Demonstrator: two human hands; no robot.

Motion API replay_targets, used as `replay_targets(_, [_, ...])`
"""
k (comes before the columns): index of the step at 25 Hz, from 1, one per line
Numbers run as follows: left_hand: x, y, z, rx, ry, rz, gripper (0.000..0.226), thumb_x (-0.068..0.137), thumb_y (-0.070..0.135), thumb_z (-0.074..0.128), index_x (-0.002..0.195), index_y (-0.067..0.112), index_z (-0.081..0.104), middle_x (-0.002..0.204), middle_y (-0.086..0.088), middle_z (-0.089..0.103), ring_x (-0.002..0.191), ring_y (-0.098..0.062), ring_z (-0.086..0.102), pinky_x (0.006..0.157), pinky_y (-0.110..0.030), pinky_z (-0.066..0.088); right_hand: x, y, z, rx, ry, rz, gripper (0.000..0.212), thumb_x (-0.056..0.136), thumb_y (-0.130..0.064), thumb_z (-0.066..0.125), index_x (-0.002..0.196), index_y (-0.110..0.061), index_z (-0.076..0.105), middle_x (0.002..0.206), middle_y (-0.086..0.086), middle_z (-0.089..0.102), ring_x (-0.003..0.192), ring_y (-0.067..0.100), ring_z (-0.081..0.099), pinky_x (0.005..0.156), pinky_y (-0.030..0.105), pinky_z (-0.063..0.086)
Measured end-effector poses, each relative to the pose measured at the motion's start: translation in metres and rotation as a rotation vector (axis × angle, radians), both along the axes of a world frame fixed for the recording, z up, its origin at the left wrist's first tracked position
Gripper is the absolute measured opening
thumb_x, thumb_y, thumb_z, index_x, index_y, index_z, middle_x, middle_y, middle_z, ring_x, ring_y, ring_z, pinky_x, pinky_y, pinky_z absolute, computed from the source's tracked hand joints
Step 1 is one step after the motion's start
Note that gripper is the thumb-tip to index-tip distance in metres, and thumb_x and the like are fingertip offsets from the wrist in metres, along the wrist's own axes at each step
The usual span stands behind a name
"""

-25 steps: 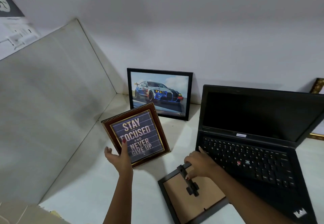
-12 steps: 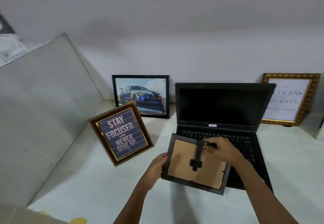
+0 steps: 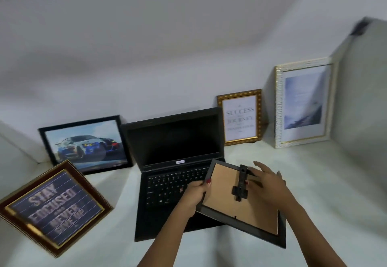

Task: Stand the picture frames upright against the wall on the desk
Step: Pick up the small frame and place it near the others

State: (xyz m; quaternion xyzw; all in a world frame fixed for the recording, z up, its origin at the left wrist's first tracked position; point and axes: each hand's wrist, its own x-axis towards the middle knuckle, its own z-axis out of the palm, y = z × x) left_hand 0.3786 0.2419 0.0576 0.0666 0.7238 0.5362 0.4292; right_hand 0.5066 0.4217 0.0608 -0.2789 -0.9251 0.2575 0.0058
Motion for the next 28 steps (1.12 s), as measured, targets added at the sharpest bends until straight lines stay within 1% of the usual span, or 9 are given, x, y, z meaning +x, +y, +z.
replay_targets(3, [0.028,0.053,-0.012,-0.043,-0.03,-0.039,0.022,0.094,0.026,0.044,0.091,0.016,0.063,0.104,-0.008,0.065,0.097,-0.022,0.06,0.086,-0.033,0.049,0.038,0.029,0.003,-0.171,0.167,-0.085,0.028,0.087,-0.021,0.054,0.115,-0.019,0.059,0.137,0.006,0.048,0.136,0.019,0.03,0.11,0.038,0.019])
replay_targets(6, [0.051,0.099,-0.025,-0.091,-0.019,-0.051,0.027,0.094,0.025,0.044,0.103,0.006,0.061,0.1,-0.009,0.063,0.087,-0.018,0.059,0.068,-0.024,0.048,0.067,0.062,-0.01,-0.131,0.081,-0.126,0.037,0.086,-0.031,0.054,0.121,-0.02,0.053,0.141,0.004,0.041,0.136,0.017,0.028,0.112,0.045,0.012])
replay_targets(10, [0.054,0.127,-0.041,-0.213,-0.045,0.022,0.026,0.093,0.024,0.047,0.102,0.002,0.056,0.098,-0.013,0.061,0.086,-0.023,0.056,0.066,-0.029,0.044,0.112,0.111,-0.02,-0.3,-0.07,-0.007,0.1,0.046,-0.074,0.065,0.132,-0.031,0.037,0.14,-0.014,0.026,0.138,0.015,0.021,0.111,0.035,0.022])
replay_targets(12, [0.041,0.131,-0.05,-0.275,-0.16,0.075,0.02,0.09,0.019,0.052,0.096,0.001,0.056,0.091,-0.014,0.06,0.083,-0.026,0.056,0.071,-0.033,0.048,0.126,0.125,-0.016,-0.404,-0.162,0.126,0.112,0.036,-0.075,0.067,0.135,-0.038,0.029,0.14,-0.023,0.015,0.141,0.01,0.006,0.113,0.034,0.017])
replay_targets(15, [0.037,0.143,-0.056,-0.314,-0.359,0.067,0.011,0.087,0.013,0.056,0.084,0.002,0.056,0.081,-0.014,0.058,0.074,-0.024,0.055,0.063,-0.032,0.05,0.13,0.147,-0.027,-0.199,-0.116,0.22,0.089,0.052,-0.056,0.075,0.131,-0.037,0.038,0.137,-0.023,0.024,0.136,0.005,0.0,0.113,0.036,0.008])
replay_targets(17, [0.039,0.158,-0.058,-0.292,-0.464,0.044,0.01,0.088,0.011,0.053,0.08,0.005,0.055,0.066,-0.011,0.059,0.056,-0.018,0.056,0.042,-0.022,0.044,0.128,0.158,-0.034,-0.141,0.145,0.106,0.044,0.067,-0.024,0.074,0.105,-0.043,0.06,0.117,-0.024,0.056,0.129,0.008,0.039,0.103,0.017,0.028])
replay_targets(20, [0.042,0.177,-0.048,-0.26,-0.523,-0.113,0.014,0.087,0.019,0.053,0.088,0.007,0.059,0.068,-0.009,0.068,0.051,-0.018,0.064,0.042,-0.019,0.043,0.133,0.174,-0.04,-0.191,0.381,-0.162,0.045,0.066,-0.004,0.075,0.071,-0.048,0.065,0.08,-0.035,0.067,0.083,0.002,0.065,0.07,0.006,0.044])
replay_targets(24, [0.036,0.197,-0.042,-0.387,-0.092,-0.411,0.031,0.067,0.042,0.067,0.081,0.016,0.061,0.093,-0.005,0.058,0.088,-0.021,0.053,0.076,-0.029,0.041,0.134,0.19,-0.047,-0.375,0.385,-0.263,0.011,0.06,-0.038,0.072,0.064,-0.032,0.064,0.066,-0.002,0.069,0.059,0.011,0.062,0.059,0.03,0.046])
replay_targets(28, [0.037,0.222,-0.036,-0.396,-0.115,-0.789,0.064,0.059,0.069,0.059,0.092,0.014,0.063,0.088,-0.005,0.06,0.079,-0.016,0.055,0.078,-0.025,0.042,0.135,0.204,-0.066,-0.499,0.374,-0.26,0.052,0.048,-0.066,0.069,0.064,-0.018,0.062,0.058,0.012,0.062,0.056,0.022,0.059,0.057,0.031,0.044])
